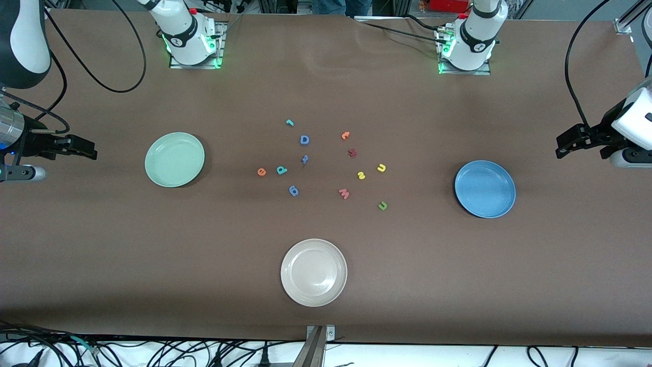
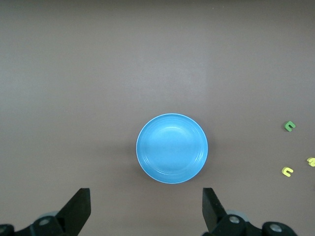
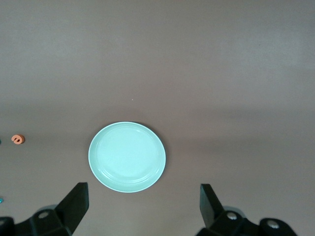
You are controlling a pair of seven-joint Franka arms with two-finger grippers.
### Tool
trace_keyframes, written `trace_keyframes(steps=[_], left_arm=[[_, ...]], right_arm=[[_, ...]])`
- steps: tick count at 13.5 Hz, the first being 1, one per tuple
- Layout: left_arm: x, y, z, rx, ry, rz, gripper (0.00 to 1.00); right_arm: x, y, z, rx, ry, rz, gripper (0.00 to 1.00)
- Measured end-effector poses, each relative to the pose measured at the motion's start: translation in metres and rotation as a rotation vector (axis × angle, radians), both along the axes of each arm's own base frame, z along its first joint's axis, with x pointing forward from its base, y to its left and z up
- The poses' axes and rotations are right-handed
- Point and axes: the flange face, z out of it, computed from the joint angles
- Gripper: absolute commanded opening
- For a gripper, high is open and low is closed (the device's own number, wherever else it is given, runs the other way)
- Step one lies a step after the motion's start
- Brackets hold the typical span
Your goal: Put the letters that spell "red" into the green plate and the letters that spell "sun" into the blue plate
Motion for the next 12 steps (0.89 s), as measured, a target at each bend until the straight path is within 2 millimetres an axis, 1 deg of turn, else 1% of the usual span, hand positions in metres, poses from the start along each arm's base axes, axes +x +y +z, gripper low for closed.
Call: trace_keyframes(steps=[9, 12], left_arm=[[0.0000, -0.0001, -0.0001, 0.000, 0.000, 0.000, 1.00], [0.0003, -0.0001, -0.0008, 0.000, 0.001, 0.000, 1.00]], right_arm=[[0.0002, 0.0024, 0.0000, 0.000, 0.000, 0.004, 1.00], [0.0005, 0.0082, -0.0003, 0.000, 0.000, 0.014, 1.00]])
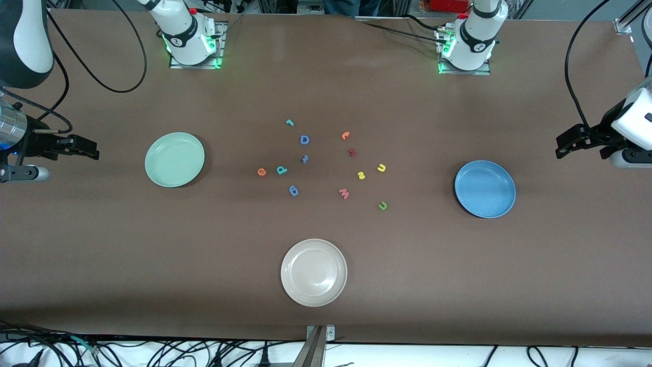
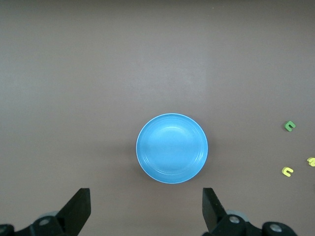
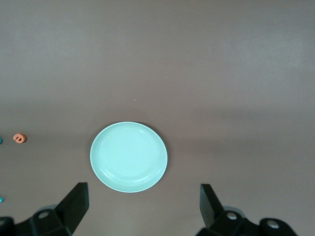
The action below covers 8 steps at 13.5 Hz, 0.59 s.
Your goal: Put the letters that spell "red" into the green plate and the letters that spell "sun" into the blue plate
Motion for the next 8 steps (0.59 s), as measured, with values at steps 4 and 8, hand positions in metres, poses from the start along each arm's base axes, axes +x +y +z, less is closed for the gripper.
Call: trace_keyframes(steps=[4, 8], left_arm=[[0.001, 0.000, -0.002, 0.000, 0.003, 0.000, 1.00], [0.001, 0.000, -0.003, 0.000, 0.005, -0.001, 1.00]], right_arm=[[0.001, 0.030, 0.000, -0.002, -0.001, 0.022, 1.00], [0.000, 0.073, 0.000, -0.016, -0.009, -0.055, 1.00]])
